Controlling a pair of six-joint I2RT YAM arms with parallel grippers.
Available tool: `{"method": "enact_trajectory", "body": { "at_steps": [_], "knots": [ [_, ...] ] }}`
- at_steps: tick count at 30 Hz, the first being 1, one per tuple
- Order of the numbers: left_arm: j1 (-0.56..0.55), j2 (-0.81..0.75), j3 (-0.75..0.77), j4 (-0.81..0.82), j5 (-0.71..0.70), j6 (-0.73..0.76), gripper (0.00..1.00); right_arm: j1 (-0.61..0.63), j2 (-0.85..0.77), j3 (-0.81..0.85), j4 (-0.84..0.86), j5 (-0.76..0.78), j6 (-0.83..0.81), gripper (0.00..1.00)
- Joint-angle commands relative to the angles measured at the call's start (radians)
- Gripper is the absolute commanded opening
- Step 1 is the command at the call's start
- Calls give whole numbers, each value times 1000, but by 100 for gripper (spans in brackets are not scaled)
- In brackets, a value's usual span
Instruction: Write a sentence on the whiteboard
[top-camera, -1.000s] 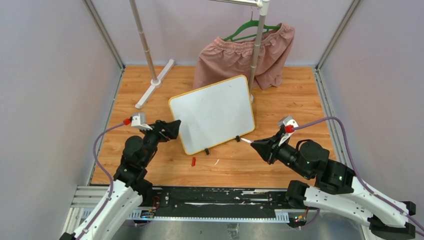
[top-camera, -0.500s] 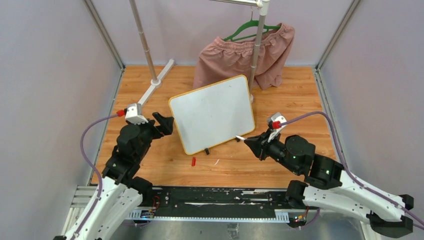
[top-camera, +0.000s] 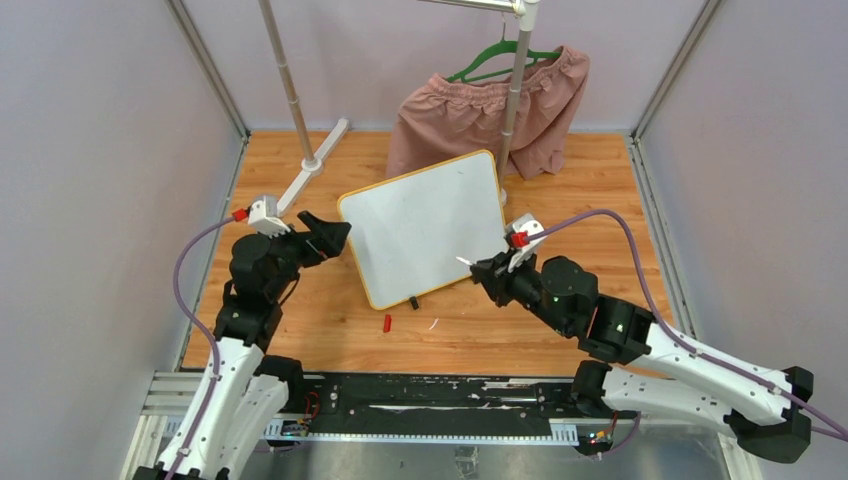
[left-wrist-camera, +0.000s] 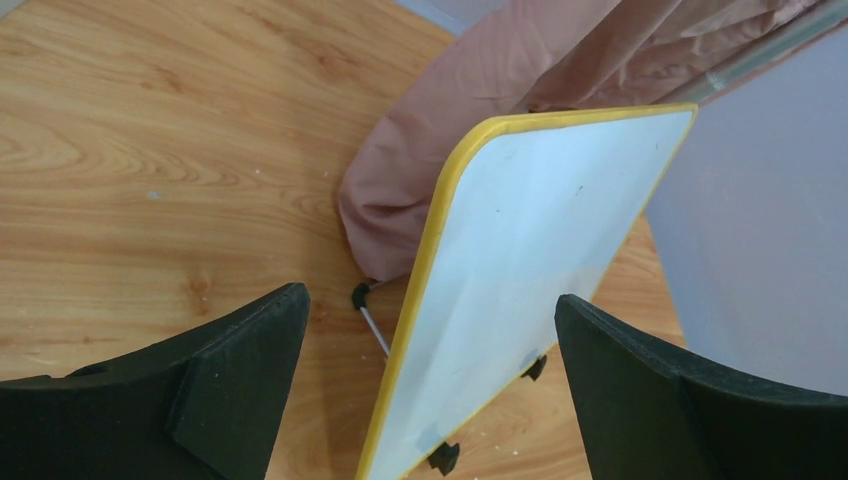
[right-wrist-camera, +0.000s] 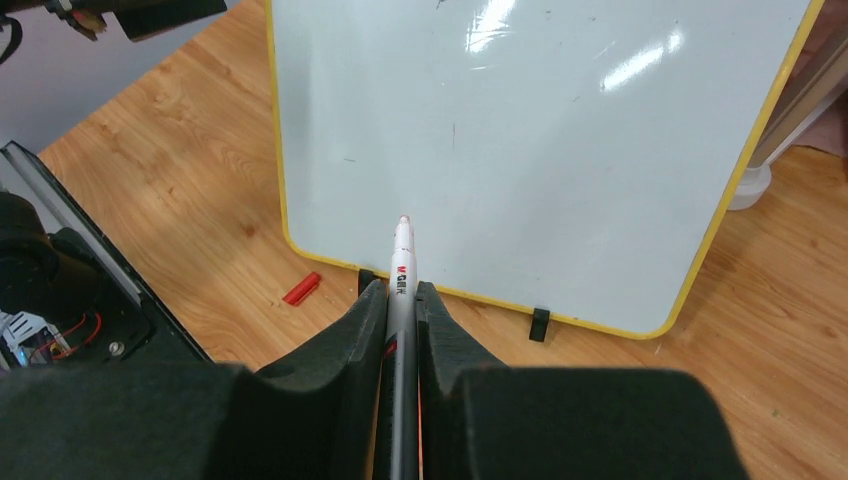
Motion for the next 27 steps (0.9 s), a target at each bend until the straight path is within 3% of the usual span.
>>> {"method": "enact_trajectory", "body": {
  "at_steps": [1, 8, 12, 19, 27],
  "knots": [
    [41, -3, -64, 175, 127, -64, 100, 6, 34, 13, 120, 49, -39, 0],
    [80, 30, -151, 422, 241, -117, 96, 6, 231, 125, 165, 14, -71, 0],
    [83, 98, -135, 443, 307, -98, 89, 6, 323, 167, 228, -1, -111, 0],
    [86, 98, -192, 454, 276, -127, 81, 8, 440, 187, 355, -82, -128, 0],
    [86, 133, -290, 626, 290, -237, 63, 25, 566, 219, 467, -73, -181, 0]
  ]
}}
